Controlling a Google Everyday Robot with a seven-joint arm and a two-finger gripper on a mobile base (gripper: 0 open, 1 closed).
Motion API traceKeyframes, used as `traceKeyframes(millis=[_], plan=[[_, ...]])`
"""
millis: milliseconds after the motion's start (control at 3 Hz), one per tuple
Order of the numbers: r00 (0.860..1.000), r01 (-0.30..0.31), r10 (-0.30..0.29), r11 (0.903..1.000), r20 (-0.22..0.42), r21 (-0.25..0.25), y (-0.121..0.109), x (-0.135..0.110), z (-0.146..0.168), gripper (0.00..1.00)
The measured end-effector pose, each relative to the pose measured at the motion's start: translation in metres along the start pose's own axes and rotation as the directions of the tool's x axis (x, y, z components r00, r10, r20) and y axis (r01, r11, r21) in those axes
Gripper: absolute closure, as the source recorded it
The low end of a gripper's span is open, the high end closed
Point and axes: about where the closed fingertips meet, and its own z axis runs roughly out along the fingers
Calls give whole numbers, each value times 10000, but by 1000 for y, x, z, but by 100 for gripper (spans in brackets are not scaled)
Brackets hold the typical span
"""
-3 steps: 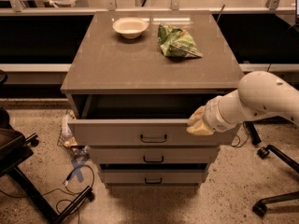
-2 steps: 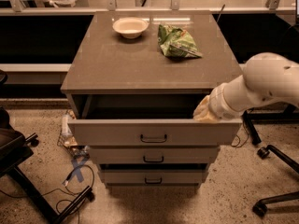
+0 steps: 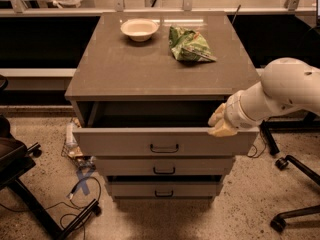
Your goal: Open top drawer
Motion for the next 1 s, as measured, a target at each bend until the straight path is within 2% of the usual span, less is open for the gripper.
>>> traceKeyframes(millis=[667,1000], plan=[[10000,29,-29,10000,7,-34,1,-2,1,1],[9999,80,-82,9997,-98,-210,2,-2,8,0]])
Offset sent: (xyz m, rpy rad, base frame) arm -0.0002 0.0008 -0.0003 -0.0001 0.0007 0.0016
